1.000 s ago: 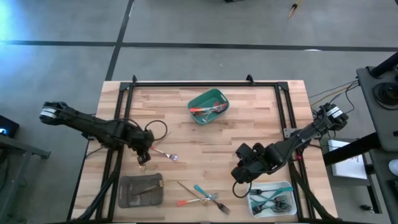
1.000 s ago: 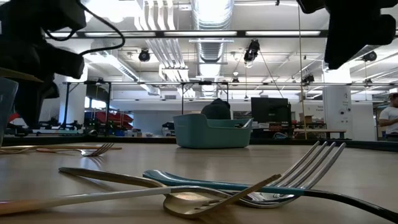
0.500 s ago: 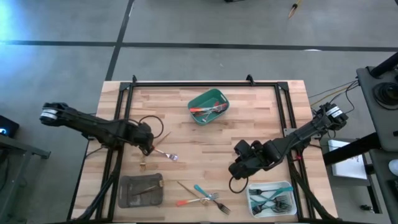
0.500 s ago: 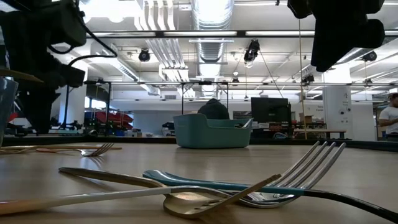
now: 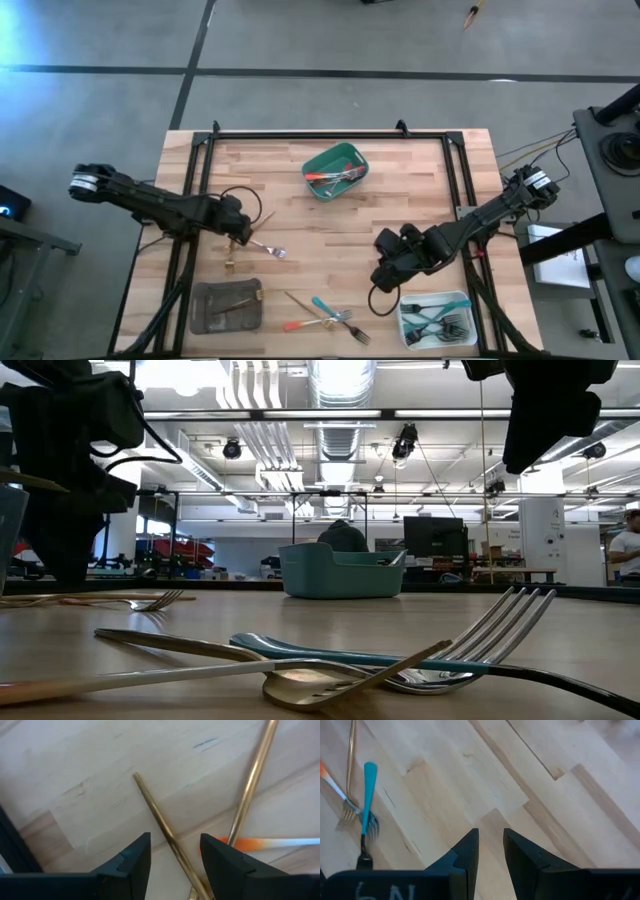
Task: Sort silverware by color (type)
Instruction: Put the gold fork into the black bin
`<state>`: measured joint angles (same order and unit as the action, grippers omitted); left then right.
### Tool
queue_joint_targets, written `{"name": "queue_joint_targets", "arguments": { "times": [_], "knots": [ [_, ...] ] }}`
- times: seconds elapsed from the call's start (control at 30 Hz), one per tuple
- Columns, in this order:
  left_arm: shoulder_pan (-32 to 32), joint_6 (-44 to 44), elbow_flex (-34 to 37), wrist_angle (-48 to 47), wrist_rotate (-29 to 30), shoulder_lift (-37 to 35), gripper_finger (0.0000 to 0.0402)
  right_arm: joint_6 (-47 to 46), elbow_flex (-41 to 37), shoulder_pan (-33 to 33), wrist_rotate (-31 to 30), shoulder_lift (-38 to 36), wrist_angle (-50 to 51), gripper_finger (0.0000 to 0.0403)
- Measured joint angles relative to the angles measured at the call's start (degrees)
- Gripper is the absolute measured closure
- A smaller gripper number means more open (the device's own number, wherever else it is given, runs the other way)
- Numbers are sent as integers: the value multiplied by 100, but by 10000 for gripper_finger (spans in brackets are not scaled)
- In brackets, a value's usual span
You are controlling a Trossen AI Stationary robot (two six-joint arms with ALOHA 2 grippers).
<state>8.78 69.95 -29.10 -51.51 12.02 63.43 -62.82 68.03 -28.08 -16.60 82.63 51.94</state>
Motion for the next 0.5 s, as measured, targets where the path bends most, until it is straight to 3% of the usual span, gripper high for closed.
{"name": "queue_joint_targets", "arguments": {
  "times": [0.5],
  "knots": [
    [0, 423, 26, 11, -466, 775, 255, 1146, -35, 0, -7, 2, 2, 321]
  ]
}}
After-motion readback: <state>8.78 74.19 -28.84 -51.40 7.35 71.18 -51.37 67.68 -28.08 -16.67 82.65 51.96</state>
